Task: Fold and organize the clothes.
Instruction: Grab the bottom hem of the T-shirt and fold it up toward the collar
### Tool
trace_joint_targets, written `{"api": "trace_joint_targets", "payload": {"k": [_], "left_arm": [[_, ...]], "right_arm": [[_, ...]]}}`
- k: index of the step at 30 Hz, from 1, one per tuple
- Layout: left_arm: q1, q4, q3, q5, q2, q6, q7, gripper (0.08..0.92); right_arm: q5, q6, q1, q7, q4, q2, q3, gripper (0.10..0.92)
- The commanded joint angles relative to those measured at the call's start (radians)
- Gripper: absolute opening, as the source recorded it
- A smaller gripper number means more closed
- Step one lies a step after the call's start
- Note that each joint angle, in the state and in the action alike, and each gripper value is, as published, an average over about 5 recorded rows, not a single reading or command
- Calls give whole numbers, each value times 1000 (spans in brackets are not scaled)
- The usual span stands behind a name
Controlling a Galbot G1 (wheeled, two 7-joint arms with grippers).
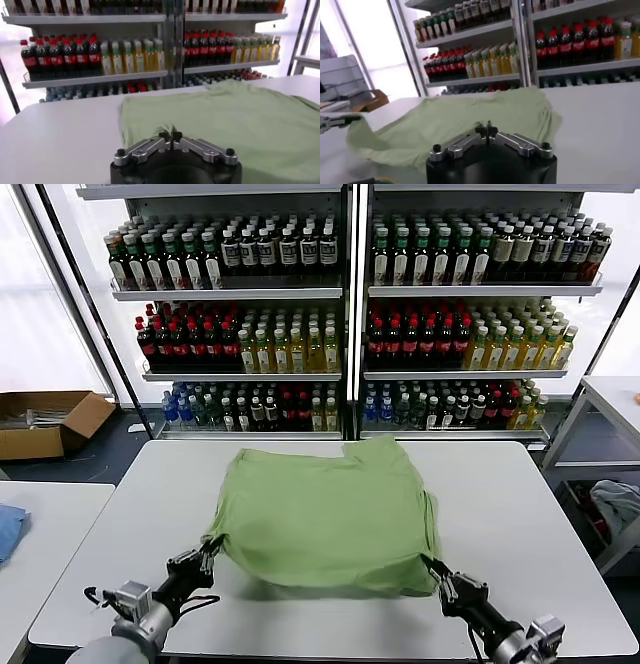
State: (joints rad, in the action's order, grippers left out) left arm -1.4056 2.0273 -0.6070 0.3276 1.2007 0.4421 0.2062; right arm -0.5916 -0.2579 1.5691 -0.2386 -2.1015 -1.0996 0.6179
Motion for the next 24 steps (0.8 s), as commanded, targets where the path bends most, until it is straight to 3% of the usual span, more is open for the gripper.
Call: {"api": "trace_joint_targets", "payload": {"k": [1,10,17,24], "left_arm": [[199,-140,30,47,-14,29,-6,85],[333,-317,100,31,11,43,-22,98],[347,-352,101,6,29,54,-43,281],[266,-282,46,11,6,51,-51,480]], "right_arm": [[-30,-21,-268,38,162,13,-72,106],[25,-52,-376,38,289,11,-154,123],[83,-71,-347,32,263,16,-133,292],[110,-52,-259,85,202,9,-52,491]]}}
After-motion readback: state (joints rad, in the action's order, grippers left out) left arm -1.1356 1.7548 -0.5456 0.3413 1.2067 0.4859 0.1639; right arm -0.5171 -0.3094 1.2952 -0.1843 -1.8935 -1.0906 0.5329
